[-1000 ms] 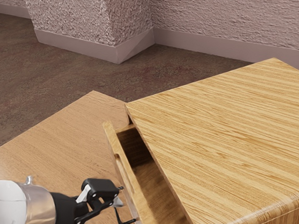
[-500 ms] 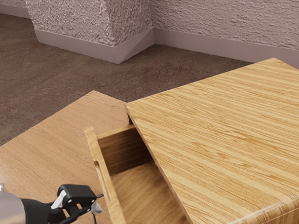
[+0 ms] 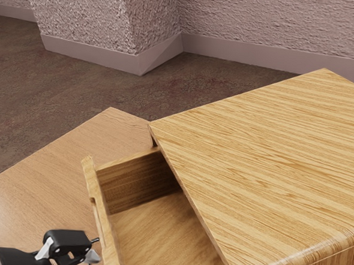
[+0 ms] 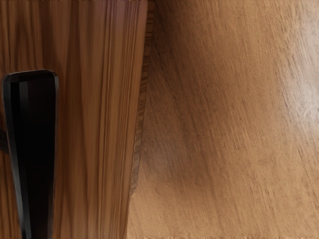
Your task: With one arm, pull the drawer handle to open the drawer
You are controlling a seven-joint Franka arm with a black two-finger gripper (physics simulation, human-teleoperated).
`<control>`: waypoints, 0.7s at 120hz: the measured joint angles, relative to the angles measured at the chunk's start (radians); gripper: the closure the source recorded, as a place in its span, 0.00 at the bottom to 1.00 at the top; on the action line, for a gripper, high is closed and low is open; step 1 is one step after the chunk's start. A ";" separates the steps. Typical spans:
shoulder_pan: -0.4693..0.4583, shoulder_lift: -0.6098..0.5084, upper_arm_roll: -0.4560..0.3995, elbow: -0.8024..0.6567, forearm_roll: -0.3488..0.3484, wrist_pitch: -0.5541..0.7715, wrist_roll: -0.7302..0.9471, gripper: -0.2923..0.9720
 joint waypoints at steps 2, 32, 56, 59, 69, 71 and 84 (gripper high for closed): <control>-0.001 -0.005 0.000 0.000 0.000 -0.005 0.000 0.26; -0.020 -0.055 0.001 -0.007 0.000 -0.071 0.000 0.24; -0.020 -0.103 0.000 -0.025 0.000 -0.110 0.000 0.22; -0.020 -0.108 0.000 -0.027 0.000 -0.114 0.000 0.23; -0.018 -0.130 0.000 -0.033 0.000 -0.131 0.000 0.23; -0.017 -0.134 0.000 -0.035 -0.001 -0.134 0.000 0.23; -0.014 -0.160 -0.005 -0.039 -0.003 -0.155 -0.001 0.23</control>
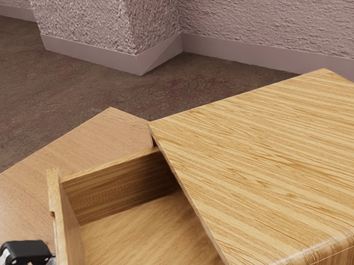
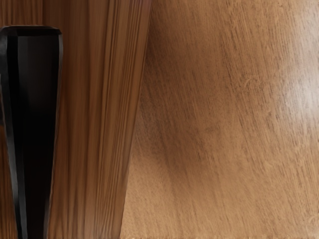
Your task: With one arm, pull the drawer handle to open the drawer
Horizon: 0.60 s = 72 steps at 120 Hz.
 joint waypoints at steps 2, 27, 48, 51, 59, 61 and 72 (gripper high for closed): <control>0.000 -0.003 -0.001 -0.001 0.000 -0.003 0.000 0.23; 0.001 -0.033 -0.003 -0.006 -0.004 -0.046 0.000 0.23; -0.001 -0.035 -0.043 0.107 -0.008 -0.162 -0.001 0.33; -0.001 -0.025 -0.066 0.188 -0.007 -0.213 -0.003 0.32; 0.007 0.075 -0.186 0.581 -0.005 -0.397 -0.026 0.29; 0.014 0.109 -0.207 0.675 -0.008 -0.442 -0.039 0.28; 0.086 0.453 -0.185 1.057 -0.046 -0.640 -0.139 0.26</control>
